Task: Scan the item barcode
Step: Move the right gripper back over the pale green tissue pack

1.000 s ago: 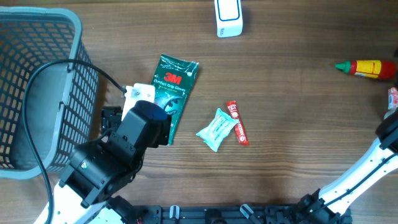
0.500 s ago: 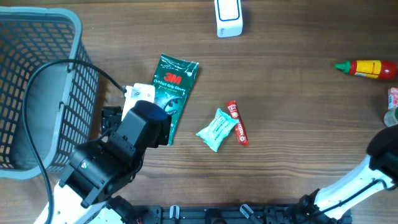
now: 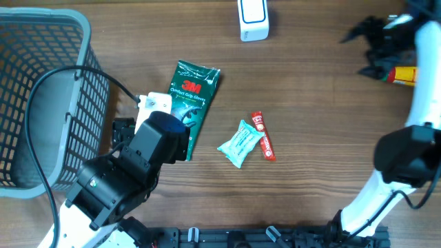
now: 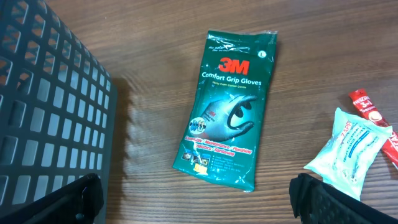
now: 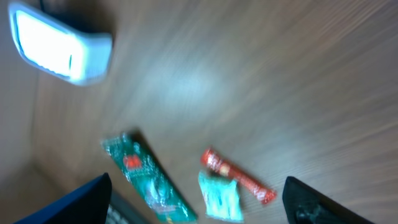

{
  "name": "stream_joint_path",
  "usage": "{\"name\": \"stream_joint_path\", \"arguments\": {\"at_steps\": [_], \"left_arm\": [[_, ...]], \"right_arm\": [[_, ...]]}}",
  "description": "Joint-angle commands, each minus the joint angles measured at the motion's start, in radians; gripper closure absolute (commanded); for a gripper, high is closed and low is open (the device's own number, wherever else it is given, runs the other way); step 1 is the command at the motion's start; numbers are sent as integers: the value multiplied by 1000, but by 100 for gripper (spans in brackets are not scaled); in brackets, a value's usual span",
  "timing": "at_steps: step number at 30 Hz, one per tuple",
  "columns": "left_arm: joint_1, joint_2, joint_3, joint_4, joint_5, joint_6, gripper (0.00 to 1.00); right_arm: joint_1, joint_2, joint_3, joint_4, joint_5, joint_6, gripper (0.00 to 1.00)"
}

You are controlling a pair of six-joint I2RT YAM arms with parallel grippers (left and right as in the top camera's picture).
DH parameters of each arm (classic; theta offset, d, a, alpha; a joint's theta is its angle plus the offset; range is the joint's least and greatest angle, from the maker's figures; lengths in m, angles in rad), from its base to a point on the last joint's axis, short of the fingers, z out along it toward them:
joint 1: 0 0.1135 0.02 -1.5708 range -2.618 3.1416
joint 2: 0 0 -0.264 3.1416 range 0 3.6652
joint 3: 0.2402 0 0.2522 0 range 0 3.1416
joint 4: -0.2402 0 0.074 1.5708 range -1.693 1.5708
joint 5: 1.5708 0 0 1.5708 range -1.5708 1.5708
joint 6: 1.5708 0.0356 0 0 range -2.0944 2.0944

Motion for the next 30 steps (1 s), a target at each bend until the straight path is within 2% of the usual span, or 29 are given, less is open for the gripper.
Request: {"name": "stream_joint_path", "arguments": {"at_steps": [1, 3, 7, 13, 22, 25, 30], "left_arm": [[2, 0, 3, 2, 3, -16, 0], [2, 0, 3, 2, 3, -16, 0], [2, 0, 3, 2, 3, -16, 0], [2, 0, 3, 2, 3, -16, 0], [2, 0, 3, 2, 3, -16, 0], [2, 0, 3, 2, 3, -16, 0], [2, 0, 3, 2, 3, -16, 0]], "right_arm": [[172, -12, -14, -16, -26, 115, 6], [248, -11, -21, -10, -10, 143, 5], [452, 16, -48, -11, 61, 241, 14], [644, 79, -130, -9, 73, 377, 15], [727, 149, -281, -24, 66, 428, 24], [736, 149, -338, 8, 64, 459, 25], [747, 149, -404, 94, 51, 542, 34]]}}
